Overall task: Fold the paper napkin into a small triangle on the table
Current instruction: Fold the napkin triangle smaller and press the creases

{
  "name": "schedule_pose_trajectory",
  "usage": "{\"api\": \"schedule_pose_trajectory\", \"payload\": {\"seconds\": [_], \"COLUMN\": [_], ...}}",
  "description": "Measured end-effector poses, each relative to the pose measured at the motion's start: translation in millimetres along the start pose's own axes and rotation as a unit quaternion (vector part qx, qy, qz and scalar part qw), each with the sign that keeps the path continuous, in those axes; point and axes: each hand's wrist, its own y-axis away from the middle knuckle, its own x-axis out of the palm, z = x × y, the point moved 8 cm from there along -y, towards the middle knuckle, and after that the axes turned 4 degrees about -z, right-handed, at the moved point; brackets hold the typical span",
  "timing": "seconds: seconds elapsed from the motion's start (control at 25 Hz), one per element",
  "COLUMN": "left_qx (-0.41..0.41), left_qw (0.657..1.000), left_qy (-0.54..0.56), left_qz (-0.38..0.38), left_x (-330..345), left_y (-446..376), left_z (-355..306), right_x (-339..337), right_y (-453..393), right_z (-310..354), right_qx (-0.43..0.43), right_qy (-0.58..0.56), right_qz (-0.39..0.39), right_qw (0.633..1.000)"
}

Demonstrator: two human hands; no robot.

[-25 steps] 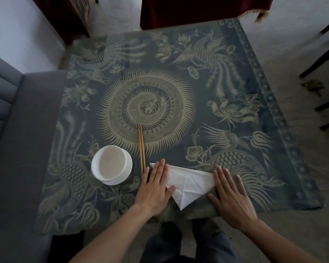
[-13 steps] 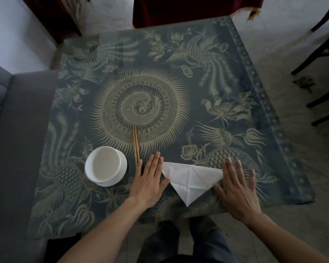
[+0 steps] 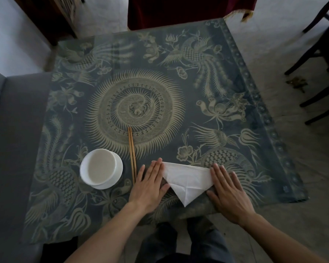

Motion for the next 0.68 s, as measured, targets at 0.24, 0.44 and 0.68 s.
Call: {"api": "schedule_pose_trajectory", "payload": {"seconds": [0.24,0.44,0.68], "left_qx": [-0.009,0.007,-0.023], "left_qw": [1.000,0.990,0.995], "left_qy": [0.008,0.072,0.079], "left_qz": [0.003,-0.123,-0.060], "left_x": [-3,-40,-60], "left_y": [0,-12,-55], "left_z": [7,3,-5], "right_x": [1,-27,-49], "right_y": [14,-6,-51], "right_z": [-25,-8,18], "right_qx": [0.091,0.083,0.039], "right_qy": [-0.022,-0.049,-0.038], "right_qz": [0.007,-0.062,-0.040], "right_qw": [0.996,0.993,0.998]}}
